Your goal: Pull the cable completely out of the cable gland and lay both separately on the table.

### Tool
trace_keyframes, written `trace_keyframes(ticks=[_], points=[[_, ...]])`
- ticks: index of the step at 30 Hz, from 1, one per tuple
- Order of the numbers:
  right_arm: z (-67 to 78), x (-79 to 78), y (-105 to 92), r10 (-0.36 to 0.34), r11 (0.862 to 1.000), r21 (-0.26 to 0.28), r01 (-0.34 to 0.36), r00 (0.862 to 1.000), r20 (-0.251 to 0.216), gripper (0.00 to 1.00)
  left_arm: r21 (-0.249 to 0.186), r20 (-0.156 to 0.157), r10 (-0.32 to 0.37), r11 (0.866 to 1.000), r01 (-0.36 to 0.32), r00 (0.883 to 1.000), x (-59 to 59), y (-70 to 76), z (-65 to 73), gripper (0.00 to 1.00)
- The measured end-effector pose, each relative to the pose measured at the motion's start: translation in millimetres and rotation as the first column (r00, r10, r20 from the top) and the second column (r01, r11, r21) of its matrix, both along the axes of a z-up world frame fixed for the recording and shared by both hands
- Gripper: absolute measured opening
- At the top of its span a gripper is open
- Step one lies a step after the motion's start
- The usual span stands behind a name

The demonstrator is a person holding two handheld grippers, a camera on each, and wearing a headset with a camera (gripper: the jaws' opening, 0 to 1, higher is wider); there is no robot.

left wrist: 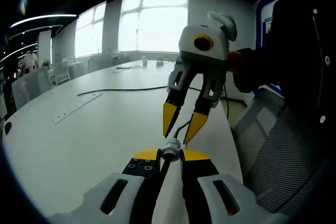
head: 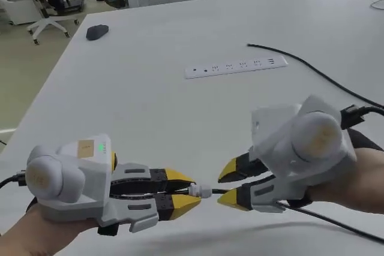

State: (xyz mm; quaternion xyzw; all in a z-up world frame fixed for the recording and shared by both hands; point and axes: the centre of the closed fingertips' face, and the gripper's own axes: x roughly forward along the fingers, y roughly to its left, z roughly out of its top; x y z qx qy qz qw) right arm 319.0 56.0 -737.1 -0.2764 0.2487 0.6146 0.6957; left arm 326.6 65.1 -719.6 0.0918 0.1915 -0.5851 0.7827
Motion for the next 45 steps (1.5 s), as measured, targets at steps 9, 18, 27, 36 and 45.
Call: trace_keyframes(ticks=[9,18,27,36,45], points=[[-6.5,-0.2,2.8,0.038,0.999,-0.039,-0.035,0.998,0.058,0.00,0.010,-0.006,0.002,1.000,-0.002,1.000,-3.9,1.4,-3.7,0.15],[-8.1,-0.6,-7.7,0.032,0.998,-0.058,-0.029,0.998,0.055,0.00,0.004,-0.002,0.009,1.000,-0.009,1.000,-4.9,3.9,-0.9,0.15],[-14.7,2.6,-35.6,0.015,0.995,-0.103,-0.009,0.998,0.064,0.00,-0.005,-0.006,0.049,0.999,-0.049,0.999,-7.7,25.4,0.0,0.15],[-16.1,6.3,-45.0,0.010,0.994,-0.111,-0.001,0.997,0.076,0.00,-0.024,-0.020,0.099,0.995,-0.099,0.995,-7.7,41.1,0.7,0.15],[-16.8,10.4,-50.4,-0.005,0.993,-0.121,0.015,0.997,0.077,0.00,-0.029,-0.020,0.166,0.986,-0.167,0.986,-6.9,65.4,1.0,0.15]])
